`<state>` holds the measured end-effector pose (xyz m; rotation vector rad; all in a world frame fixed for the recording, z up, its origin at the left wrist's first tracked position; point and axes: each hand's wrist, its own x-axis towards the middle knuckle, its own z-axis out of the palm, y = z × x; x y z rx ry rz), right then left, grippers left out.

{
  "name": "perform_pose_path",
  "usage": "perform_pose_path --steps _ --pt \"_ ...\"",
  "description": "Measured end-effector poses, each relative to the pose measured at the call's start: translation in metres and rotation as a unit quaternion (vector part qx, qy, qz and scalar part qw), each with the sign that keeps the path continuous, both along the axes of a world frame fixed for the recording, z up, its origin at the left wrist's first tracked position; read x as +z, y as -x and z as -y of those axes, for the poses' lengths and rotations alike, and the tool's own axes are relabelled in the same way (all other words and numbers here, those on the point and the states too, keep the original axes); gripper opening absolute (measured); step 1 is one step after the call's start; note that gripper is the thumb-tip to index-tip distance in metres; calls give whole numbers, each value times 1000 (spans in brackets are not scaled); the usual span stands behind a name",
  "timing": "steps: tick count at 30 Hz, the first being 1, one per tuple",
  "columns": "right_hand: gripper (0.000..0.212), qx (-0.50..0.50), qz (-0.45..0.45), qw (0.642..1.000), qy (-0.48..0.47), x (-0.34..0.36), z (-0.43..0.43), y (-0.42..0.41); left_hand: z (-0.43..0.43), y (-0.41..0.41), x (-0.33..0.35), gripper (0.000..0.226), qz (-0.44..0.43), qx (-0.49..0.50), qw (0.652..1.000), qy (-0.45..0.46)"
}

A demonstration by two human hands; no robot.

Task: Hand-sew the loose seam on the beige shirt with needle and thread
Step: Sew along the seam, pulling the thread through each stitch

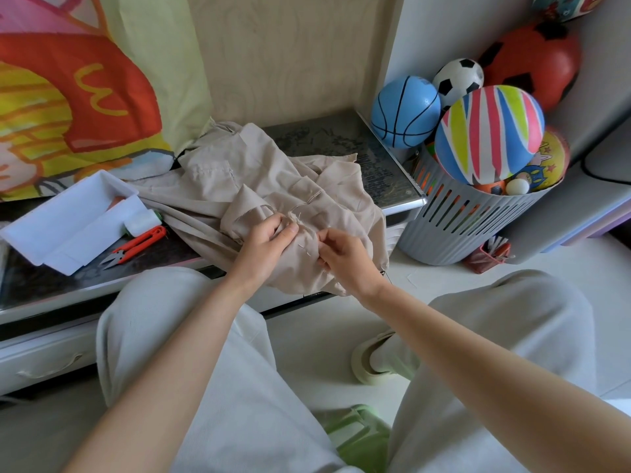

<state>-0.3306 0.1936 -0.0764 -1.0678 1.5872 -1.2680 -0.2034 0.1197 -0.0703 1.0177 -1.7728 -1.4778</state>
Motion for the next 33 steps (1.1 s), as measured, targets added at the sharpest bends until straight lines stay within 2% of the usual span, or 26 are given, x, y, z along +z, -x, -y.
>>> perform_pose_path --steps 11,14,20,24,28,31,33 --pt "30 21 87 996 -16 -3 -1 -8 3 1 -7 17 46 -36 998 23" --pt "28 17 114 993 -13 -3 0 -11 2 2 -6 14 32 -36 999 15" --pt "24 -3 117 993 -22 -1 1 -7 0 -2 -2 18 15 -73 997 -31" --pt "22 -6 129 991 -22 2 -1 -7 1 -3 -1 13 24 -63 997 -36" --pt "23 -18 129 990 -51 0 0 -5 -1 -1 0 19 30 -55 997 -35" --pt "6 -44 150 986 -60 -1 2 -1 1 0 -1 17 40 -39 998 -42" --pt "8 -56 170 982 -59 0 3 0 0 -1 -1 18 45 -39 997 -50"
